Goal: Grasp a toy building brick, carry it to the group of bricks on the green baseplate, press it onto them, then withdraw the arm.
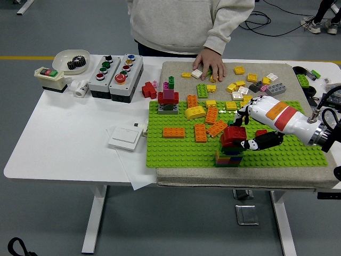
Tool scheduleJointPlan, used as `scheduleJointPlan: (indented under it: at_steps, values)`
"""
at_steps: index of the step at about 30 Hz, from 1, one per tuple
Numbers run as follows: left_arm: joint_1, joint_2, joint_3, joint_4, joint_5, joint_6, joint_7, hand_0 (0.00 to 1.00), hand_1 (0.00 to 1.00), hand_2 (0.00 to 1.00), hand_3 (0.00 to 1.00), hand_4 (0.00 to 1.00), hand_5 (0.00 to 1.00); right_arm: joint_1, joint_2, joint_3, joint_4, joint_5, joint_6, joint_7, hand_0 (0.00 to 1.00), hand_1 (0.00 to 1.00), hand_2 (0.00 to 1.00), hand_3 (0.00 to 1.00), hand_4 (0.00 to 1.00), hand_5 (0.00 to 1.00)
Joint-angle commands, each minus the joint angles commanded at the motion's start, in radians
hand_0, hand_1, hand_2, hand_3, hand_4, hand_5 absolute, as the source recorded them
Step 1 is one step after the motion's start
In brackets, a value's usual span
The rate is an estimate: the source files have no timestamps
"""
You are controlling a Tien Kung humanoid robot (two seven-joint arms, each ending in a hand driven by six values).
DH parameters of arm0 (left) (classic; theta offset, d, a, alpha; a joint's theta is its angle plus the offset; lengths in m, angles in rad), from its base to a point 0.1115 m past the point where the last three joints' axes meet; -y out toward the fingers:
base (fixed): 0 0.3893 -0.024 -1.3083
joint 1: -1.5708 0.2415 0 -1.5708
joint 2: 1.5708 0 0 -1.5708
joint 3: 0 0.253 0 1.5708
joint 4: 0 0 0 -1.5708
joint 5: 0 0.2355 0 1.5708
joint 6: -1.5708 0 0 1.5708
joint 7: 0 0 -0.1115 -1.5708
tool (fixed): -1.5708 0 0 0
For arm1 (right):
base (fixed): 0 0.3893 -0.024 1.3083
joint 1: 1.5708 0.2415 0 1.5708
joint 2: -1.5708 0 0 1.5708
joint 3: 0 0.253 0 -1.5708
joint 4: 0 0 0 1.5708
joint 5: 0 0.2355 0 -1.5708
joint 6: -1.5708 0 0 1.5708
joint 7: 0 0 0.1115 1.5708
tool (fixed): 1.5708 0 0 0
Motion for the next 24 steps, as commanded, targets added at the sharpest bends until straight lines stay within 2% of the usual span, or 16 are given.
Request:
scheduleJointPlan:
  at_steps: [24]
  values:
    - [0.000, 0.001, -0.002, 0.000, 0.004, -0.001, 0.001, 0.670, 0.701, 0.720, 0.586, 0.670, 0.665, -0.002, 0.001, 0.003, 0.001, -0.007, 0.012, 0.001, 0.629, 0.455, 0.518, 0.507, 0.794, 0.397]
